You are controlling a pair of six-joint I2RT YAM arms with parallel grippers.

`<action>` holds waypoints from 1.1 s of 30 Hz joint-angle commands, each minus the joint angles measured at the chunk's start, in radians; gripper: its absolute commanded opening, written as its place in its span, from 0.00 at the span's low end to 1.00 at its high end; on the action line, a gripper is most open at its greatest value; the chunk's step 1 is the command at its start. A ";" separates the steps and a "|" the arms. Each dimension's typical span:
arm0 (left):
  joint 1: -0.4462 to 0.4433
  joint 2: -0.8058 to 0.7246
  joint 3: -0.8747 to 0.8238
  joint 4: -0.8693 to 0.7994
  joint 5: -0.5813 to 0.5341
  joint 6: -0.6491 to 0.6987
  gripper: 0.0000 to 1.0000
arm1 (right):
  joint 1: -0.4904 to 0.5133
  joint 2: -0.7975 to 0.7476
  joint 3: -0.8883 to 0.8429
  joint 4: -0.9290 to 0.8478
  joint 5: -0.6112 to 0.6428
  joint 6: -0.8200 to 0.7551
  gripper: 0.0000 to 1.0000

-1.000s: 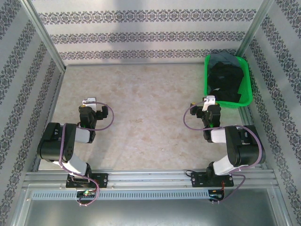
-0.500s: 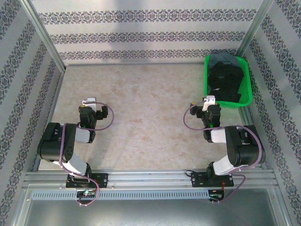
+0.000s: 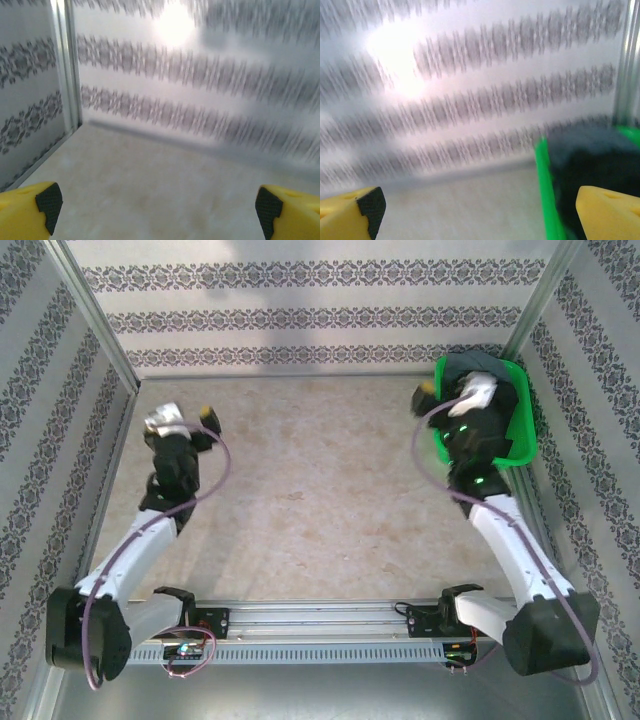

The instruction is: Fold and stack the t-shirts

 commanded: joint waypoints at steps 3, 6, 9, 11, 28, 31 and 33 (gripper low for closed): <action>0.172 0.101 0.162 -0.313 0.369 -0.524 1.00 | -0.093 0.238 0.337 -0.567 0.083 0.236 0.96; 0.126 0.247 0.341 -0.461 0.501 -0.520 1.00 | -0.142 0.372 0.463 -0.673 0.207 0.272 0.91; 0.036 0.339 0.442 -0.557 0.575 -0.496 1.00 | -0.217 0.511 0.548 -0.715 0.181 0.327 0.88; -0.041 0.365 0.471 -0.590 0.588 -0.475 1.00 | -0.248 0.612 0.613 -0.758 0.173 0.326 0.88; -0.272 0.265 0.354 -0.654 0.482 -0.507 0.82 | -0.261 1.087 1.072 -1.254 0.139 0.292 0.69; -0.273 0.257 0.353 -0.658 0.479 -0.503 0.80 | -0.254 1.058 1.007 -1.256 0.140 0.330 0.65; -0.272 0.254 0.348 -0.655 0.479 -0.504 0.80 | -0.255 1.024 0.950 -1.249 0.145 0.365 0.64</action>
